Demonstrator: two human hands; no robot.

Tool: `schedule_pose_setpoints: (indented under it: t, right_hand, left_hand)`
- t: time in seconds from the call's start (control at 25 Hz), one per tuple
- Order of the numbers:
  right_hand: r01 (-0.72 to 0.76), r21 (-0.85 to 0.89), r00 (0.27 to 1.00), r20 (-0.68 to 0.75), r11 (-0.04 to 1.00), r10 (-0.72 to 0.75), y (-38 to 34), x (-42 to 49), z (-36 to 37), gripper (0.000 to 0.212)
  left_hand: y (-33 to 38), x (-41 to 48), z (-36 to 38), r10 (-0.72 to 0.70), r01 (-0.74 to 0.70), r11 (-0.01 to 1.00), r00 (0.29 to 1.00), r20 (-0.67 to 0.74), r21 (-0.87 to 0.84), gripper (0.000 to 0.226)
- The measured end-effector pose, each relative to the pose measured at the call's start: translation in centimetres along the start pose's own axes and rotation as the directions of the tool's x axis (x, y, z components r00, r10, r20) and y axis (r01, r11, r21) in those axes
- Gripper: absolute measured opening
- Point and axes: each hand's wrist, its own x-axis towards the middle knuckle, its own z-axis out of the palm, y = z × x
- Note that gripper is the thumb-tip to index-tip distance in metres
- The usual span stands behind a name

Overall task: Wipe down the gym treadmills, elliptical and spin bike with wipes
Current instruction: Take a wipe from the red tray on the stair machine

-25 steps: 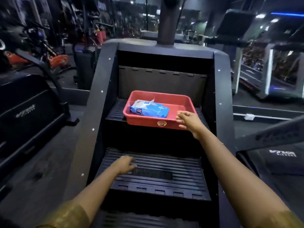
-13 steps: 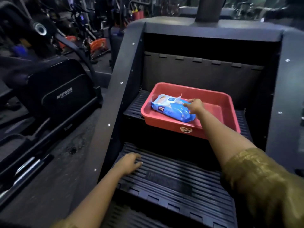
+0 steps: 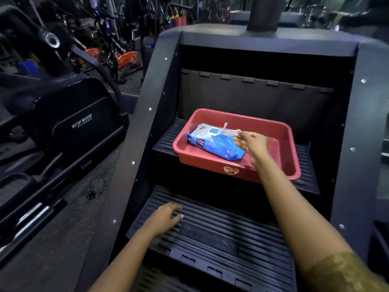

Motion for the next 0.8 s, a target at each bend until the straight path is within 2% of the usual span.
schedule_pose_setpoints:
  t: [0.2,0.36,0.44,0.6,0.68,0.8]
  right_hand:
    - [0.004,0.310,1.000,-0.011,0.951,-0.001,-1.2,-8.5,-2.7,0.016]
    - [-0.013,0.394,0.999,0.036,0.919,-0.001,-1.4,-16.2,-4.8,0.017]
    - [0.010,0.365,1.000,0.009,0.931,-0.014,-1.0,-20.7,-5.9,0.012]
    - [0.049,0.098,0.997,-0.062,0.994,-0.043,2.3,-29.3,-7.3,0.007]
    - [0.025,0.018,0.994,-0.106,1.000,-0.023,4.9,-34.0,-7.9,0.010]
    - [-0.055,-0.020,0.974,-0.222,0.998,0.050,9.6,-42.3,-9.2,0.019]
  left_hand:
    - [1.5,-2.0,0.1,0.023,-0.023,0.999,1.000,-0.012,-0.029,0.042]
    - [2.2,-4.1,0.4,0.068,-0.068,0.997,0.998,-0.015,-0.034,0.042]
    - [2.2,-6.1,0.7,0.107,-0.106,0.994,0.994,0.009,-0.031,0.043]
    - [0.7,-10.2,1.6,0.187,-0.189,0.982,0.981,0.044,0.024,0.041]
    - [-0.4,-13.1,2.9,0.241,-0.248,0.966,0.966,0.096,0.069,0.040]
    - [-2.2,-18.0,5.8,0.366,-0.399,0.909,0.901,0.232,0.119,0.039]
